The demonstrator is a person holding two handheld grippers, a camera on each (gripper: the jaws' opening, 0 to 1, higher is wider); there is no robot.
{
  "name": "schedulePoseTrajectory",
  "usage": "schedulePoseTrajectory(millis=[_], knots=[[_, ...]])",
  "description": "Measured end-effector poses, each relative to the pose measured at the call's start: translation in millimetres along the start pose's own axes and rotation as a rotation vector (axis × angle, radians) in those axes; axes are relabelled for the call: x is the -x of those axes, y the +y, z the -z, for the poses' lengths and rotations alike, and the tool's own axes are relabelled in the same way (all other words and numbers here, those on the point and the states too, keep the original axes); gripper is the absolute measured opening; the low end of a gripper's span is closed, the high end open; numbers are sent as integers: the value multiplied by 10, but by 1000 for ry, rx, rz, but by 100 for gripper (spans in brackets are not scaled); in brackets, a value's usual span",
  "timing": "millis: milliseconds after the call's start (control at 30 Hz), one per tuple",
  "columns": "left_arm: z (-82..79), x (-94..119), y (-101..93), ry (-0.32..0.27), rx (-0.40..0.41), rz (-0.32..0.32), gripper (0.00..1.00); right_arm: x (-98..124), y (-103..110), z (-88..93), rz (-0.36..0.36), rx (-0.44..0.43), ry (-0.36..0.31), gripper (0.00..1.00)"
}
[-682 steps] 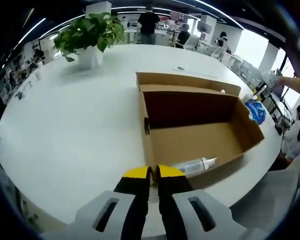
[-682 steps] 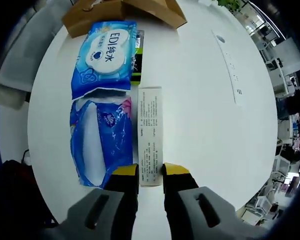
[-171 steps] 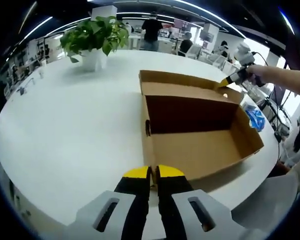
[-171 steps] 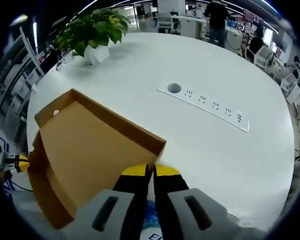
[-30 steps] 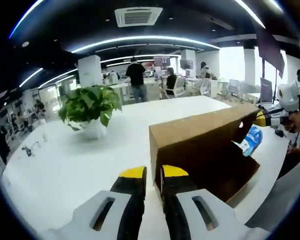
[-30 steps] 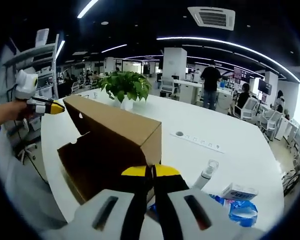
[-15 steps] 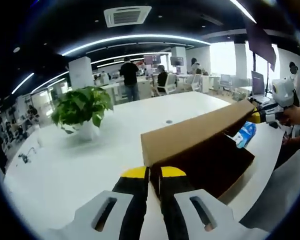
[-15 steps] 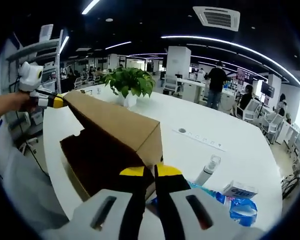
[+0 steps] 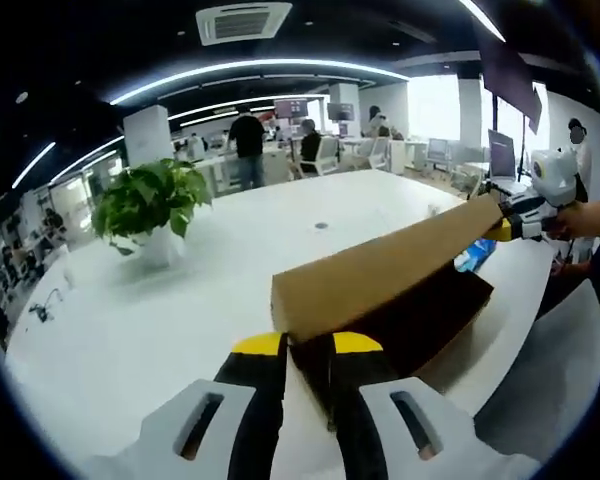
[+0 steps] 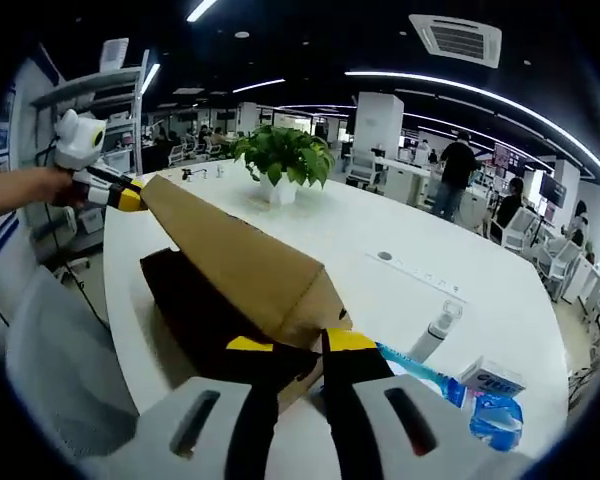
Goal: Operate the shoe box by opening the lid, removing the specified soft item, and placing it in the target area until the item is outside and the box remains undamaged.
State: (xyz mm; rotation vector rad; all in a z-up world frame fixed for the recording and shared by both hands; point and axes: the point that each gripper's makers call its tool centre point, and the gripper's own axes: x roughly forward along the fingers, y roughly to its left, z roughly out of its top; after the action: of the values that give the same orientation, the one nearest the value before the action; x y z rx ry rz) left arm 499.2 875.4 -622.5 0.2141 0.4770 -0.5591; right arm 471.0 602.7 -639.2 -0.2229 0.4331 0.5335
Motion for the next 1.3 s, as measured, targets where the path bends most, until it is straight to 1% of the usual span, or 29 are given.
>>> schedulePoseTrajectory(millis=[133, 333, 500, 633, 800, 900, 1100, 1200, 1300], knots=[[128, 18, -79, 27, -23, 26, 18, 12, 106, 89, -44, 27, 16, 23], [306, 20, -162, 67, -46, 47, 22, 13, 239, 233, -89, 28, 41, 30], [446, -3, -207, 95, -46, 60, 25, -6, 314, 342, -113, 45, 63, 34], [556, -24, -234, 124, -54, 73, 27, -15, 368, 431, -134, 65, 86, 36], [647, -46, -264, 145, -51, 84, 28, -35, 402, 509, -148, 74, 106, 39], [727, -82, -274, 159, -44, 89, 29, -50, 427, 559, -155, 66, 117, 40], [827, -126, -310, 189, -30, 99, 31, -82, 453, 637, -158, 47, 134, 41], [892, -165, -307, 198, 2, 103, 31, -97, 463, 670, -157, 27, 141, 41], [945, -191, -312, 215, -8, 107, 31, -120, 470, 710, -158, 3, 150, 41]])
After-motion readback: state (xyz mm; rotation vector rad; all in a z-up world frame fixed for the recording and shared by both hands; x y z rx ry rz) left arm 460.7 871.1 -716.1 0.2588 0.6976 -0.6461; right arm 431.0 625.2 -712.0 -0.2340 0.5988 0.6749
